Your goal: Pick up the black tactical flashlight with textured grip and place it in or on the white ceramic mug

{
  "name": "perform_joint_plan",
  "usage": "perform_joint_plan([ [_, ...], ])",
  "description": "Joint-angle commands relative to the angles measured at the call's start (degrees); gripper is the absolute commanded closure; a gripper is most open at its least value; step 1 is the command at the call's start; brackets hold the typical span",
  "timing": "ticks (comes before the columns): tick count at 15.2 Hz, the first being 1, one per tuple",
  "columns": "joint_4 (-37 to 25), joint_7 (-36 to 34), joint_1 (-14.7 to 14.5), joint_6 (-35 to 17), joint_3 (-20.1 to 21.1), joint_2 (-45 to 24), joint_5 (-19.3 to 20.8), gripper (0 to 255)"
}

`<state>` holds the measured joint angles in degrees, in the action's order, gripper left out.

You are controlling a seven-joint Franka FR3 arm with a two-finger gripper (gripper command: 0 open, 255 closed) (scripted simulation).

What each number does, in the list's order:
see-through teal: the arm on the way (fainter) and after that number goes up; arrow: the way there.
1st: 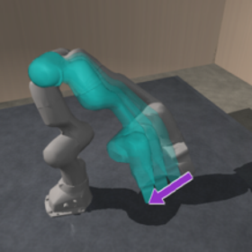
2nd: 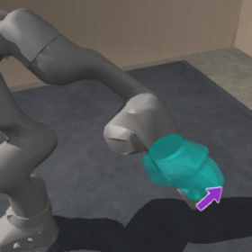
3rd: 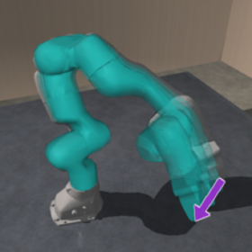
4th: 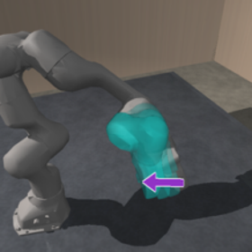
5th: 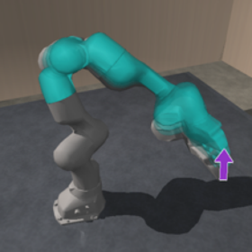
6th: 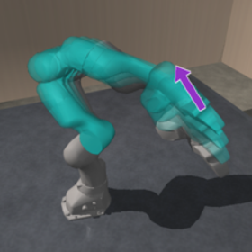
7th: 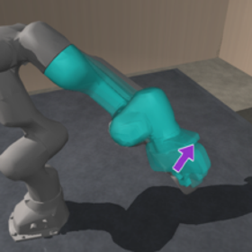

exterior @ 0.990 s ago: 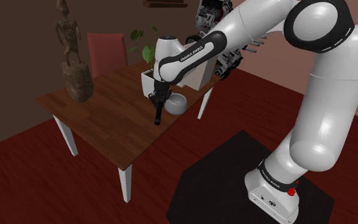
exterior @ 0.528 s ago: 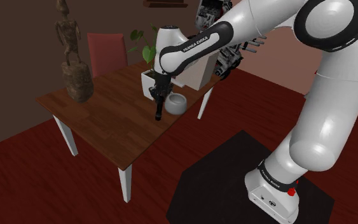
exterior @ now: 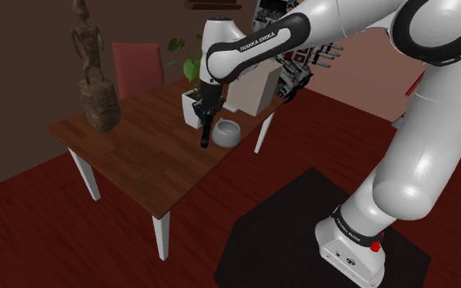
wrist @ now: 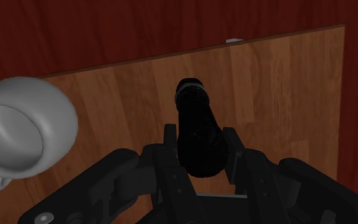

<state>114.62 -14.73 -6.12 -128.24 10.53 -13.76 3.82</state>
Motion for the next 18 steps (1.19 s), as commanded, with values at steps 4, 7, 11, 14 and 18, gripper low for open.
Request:
perform_joint_plan([
  [4,-4.09,5.01,2.94,2.65,-1.70,-1.35,-0.39,255],
  [7,-7.80,8.57,5.05,4.57,-2.92,-3.08,-0.60,255],
  [11,-13.81,13.07,7.77,7.50,-4.39,-6.09,-0.86,255],
  [14,-19.23,16.27,9.73,10.04,-5.38,-8.91,-1.05,255],
  [18,-27.92,20.27,12.28,14.01,-6.50,-13.56,-1.32,255],
])
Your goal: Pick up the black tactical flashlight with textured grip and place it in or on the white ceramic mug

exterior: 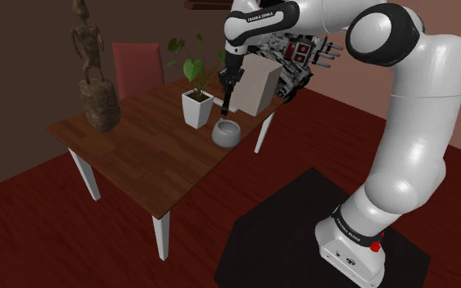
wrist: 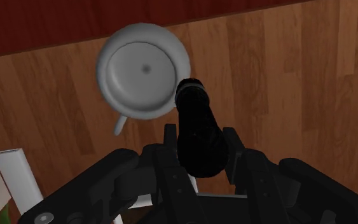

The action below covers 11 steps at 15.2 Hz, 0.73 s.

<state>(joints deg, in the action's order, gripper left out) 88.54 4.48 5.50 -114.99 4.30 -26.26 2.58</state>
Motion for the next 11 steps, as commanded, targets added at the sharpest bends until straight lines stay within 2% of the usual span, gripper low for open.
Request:
perform_joint_plan([
  [1,-4.33,2.01,1.28,1.89,-0.52,-2.41,-0.15,255],
  [4,-12.87,4.78,3.10,5.75,-1.20,-7.05,-0.34,255],
  [5,-19.00,6.37,4.16,8.51,-1.57,-10.40,-0.46,255],
  [11,-15.72,6.28,4.22,4.41,-1.58,-11.23,-0.38,255],
])
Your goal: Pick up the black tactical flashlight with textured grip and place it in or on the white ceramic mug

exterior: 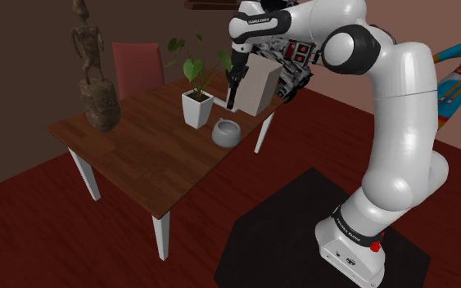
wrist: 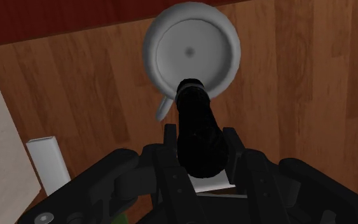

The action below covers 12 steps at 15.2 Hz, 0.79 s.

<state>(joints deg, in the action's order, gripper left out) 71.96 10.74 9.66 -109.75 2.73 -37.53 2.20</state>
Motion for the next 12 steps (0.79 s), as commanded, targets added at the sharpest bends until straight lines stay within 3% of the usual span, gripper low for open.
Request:
perform_joint_plan([
  [1,1.28,0.02,0.05,-1.48,-0.02,-0.17,0.01,255],
  [12,5.11,-0.13,0.05,-8.18,-0.12,-3.04,0.18,255],
])
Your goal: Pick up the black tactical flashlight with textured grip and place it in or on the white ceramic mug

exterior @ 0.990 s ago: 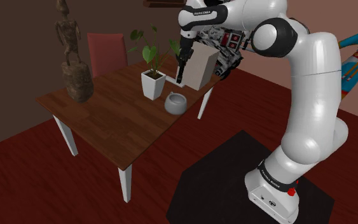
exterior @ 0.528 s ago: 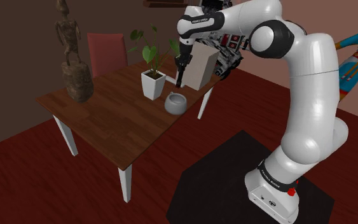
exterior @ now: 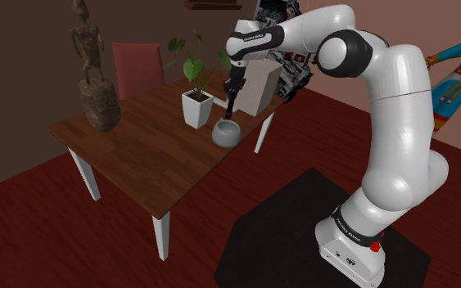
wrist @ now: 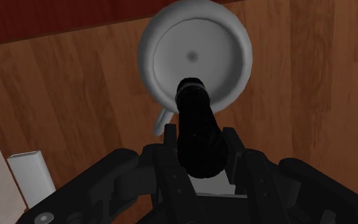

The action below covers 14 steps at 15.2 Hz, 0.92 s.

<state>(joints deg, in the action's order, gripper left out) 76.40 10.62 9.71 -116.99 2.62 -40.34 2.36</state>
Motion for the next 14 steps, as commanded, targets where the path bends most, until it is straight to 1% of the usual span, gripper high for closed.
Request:
perform_joint_plan([
  [1,0.92,-0.03,0.00,-1.51,-0.02,-0.55,0.04,255],
  [6,1.91,-0.09,-0.02,-4.26,-0.08,-2.31,0.12,255],
  [14,1.92,-0.10,-0.02,-4.41,-0.08,-2.45,0.13,255],
])
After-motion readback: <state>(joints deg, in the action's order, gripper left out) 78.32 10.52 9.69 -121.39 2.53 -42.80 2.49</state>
